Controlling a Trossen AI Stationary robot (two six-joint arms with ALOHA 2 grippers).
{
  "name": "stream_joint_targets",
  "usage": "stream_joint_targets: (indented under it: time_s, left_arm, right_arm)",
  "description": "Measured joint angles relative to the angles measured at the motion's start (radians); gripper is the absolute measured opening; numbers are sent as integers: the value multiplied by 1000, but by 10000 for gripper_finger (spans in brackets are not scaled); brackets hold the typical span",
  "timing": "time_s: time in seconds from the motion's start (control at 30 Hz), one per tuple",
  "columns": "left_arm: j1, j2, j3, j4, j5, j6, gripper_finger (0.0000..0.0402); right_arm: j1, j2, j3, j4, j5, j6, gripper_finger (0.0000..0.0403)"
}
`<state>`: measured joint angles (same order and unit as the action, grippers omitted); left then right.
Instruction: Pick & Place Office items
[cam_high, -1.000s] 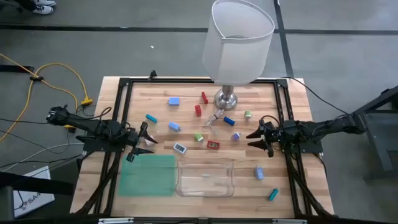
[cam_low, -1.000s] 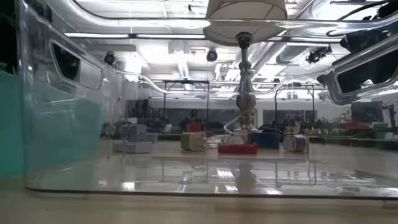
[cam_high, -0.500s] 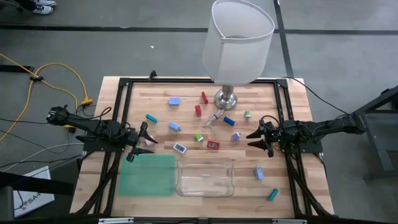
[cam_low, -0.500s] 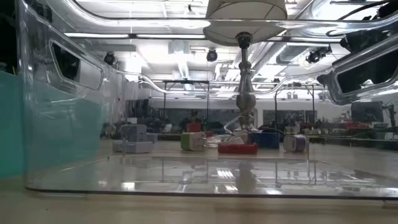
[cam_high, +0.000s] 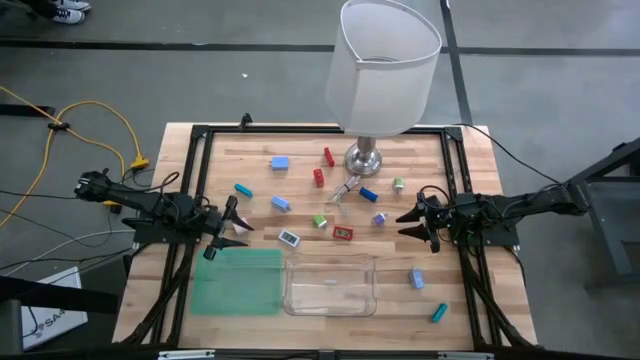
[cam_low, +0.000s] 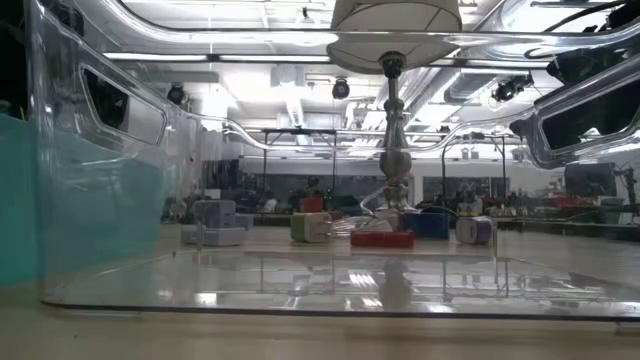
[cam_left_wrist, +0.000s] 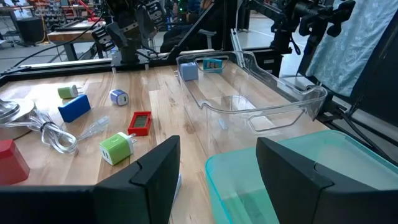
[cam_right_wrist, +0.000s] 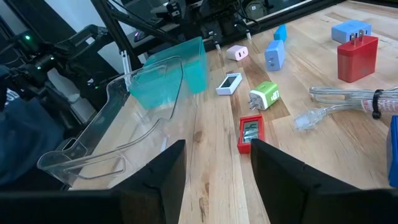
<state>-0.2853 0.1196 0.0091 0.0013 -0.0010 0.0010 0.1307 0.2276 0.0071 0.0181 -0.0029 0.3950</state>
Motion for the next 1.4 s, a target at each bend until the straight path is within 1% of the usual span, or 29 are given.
stream_joint_targets:
  time_s: [0.4,0.77,1.0,1.13,1.23,1.4]
  left_arm:
    - [0,0,0,2,-5,0,205]
    - [0,0,0,18,-103,7,205]
    - [0,0,0,87,-143,50,205]
    - [0,0,7,99,-222,-16,205]
    - [0,11,29,74,-297,-32,205]
    - [0,78,98,49,-419,-33,205]
  right_arm:
    - [0,0,0,0,0,0,166]
    - [0,0,0,0,0,0,166]
    - [0,0,0,0,0,0,166]
    - [0,0,0,0,0,0,166]
    - [0,0,0,0,0,0,166]
    - [0,0,0,0,0,0,166]
